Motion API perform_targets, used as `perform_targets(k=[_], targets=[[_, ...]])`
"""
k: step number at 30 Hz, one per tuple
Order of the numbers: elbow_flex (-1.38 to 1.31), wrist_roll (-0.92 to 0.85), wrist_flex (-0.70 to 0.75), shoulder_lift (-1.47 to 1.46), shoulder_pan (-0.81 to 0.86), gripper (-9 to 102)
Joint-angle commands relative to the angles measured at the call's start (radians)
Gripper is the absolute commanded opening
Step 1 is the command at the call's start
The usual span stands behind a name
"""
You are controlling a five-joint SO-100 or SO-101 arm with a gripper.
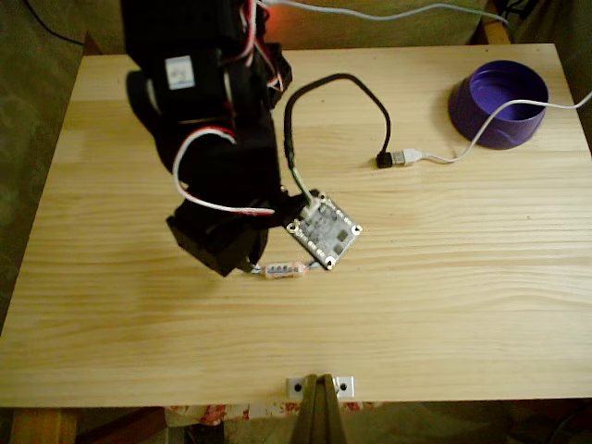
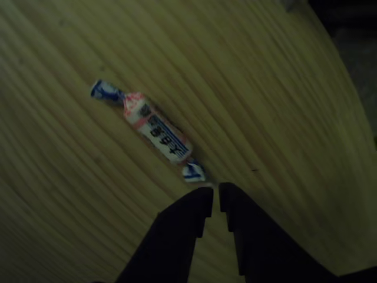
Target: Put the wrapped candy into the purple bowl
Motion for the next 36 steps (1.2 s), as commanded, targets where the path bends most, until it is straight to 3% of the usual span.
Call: perform_targets(k=[1, 7, 15, 36], targets=[[-0.097, -0.104, 0.012, 0.002, -0.005, 0], [-0.12, -0.167, 0.049, -0.035, -0.051, 5], [-0.181, -0.127, 0.063, -0.115, -0.103, 21], [-0.253, -0.193, 0.067, -0.25, -0.077, 24]])
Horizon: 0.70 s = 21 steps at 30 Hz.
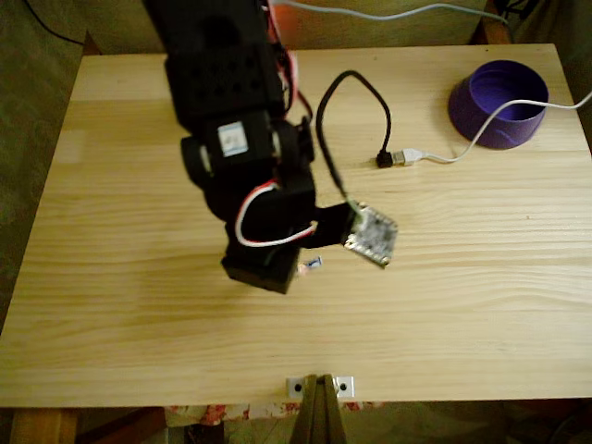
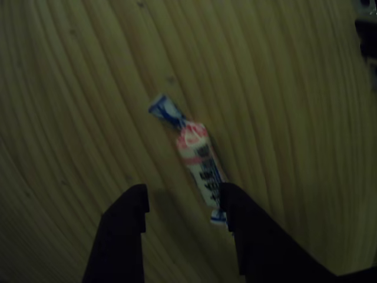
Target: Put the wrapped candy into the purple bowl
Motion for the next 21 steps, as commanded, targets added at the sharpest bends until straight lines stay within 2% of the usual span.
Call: perform_targets(k=[1, 21], targets=[[-0.078, -0.014, -0.023, 0.011, 0.014, 24], [-0.106, 0.009, -0.063, -0.072, 0.015, 21]])
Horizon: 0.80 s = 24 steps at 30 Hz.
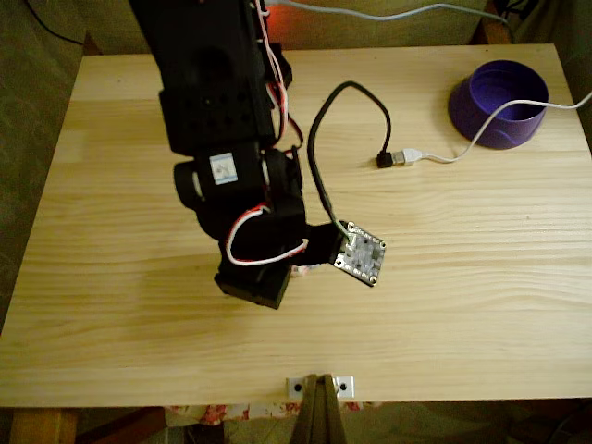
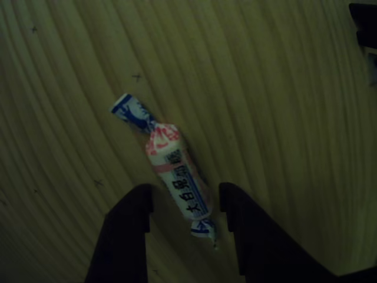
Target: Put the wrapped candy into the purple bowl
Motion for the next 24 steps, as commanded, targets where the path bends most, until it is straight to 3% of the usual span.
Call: perform_targets(k=[1, 6, 15, 24], targets=[[-0.066, 0.028, -0.006, 0.017, -0.009, 20], [-0.051, 0.055, -0.037, 0.014, -0.015, 11], [-0.032, 0.074, 0.0, 0.032, -0.012, 7], [-0.037, 0.365, 0.008, 0.184, -0.018, 7]])
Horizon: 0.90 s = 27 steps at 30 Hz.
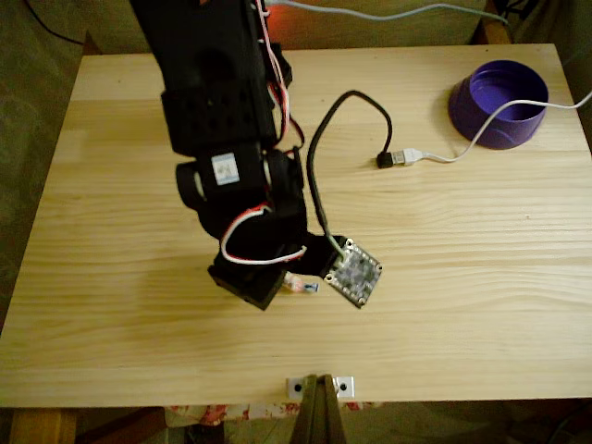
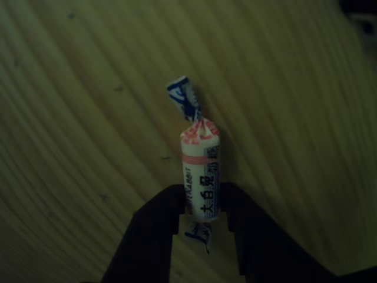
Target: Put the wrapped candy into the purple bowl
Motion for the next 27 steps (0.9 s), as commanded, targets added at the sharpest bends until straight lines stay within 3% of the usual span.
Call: perform_targets(k=[1, 18, 27], targets=[[-0.034, 0.166, -0.003, 0.181, -0.02, 7], [-0.005, 0.626, 0.018, 0.719, -0.167, 7], [-0.048, 0.65, 0.048, 0.873, -0.469, 5]])
